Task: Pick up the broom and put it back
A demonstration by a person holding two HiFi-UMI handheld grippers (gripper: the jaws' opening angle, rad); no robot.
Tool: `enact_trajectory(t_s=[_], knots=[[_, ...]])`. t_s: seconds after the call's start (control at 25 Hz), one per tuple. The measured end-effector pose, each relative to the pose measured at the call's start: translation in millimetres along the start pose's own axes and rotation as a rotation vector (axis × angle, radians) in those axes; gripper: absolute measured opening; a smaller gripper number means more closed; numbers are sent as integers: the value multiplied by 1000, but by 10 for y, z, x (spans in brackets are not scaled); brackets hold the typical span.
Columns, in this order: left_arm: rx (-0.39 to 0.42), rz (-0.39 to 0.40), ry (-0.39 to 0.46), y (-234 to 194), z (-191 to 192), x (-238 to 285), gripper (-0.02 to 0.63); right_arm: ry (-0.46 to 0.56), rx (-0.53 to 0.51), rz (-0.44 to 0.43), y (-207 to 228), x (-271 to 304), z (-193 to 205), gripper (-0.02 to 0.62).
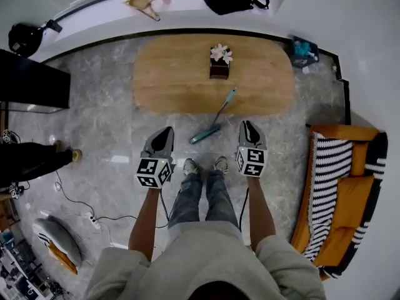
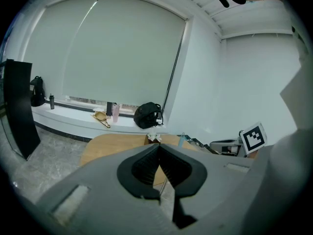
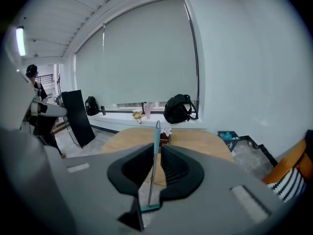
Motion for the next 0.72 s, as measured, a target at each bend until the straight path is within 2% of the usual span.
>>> enact_trajectory(t_s=[0.2, 0.72], knots=[[18, 7, 37, 80, -231, -27, 3, 21, -6, 19, 76, -262, -188, 2], [66, -7, 186, 70, -1032, -220, 3, 185, -60, -19, -16, -612, -1100, 0]])
Point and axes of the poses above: the fingertips, and each gripper's own axes: x forward along the fingers, y to its right, z out of its underside, the point moved 7 cm from there along -x, backward along the fingers, and after that the axes turned 1 degree about -z, right-handed, at the moved point
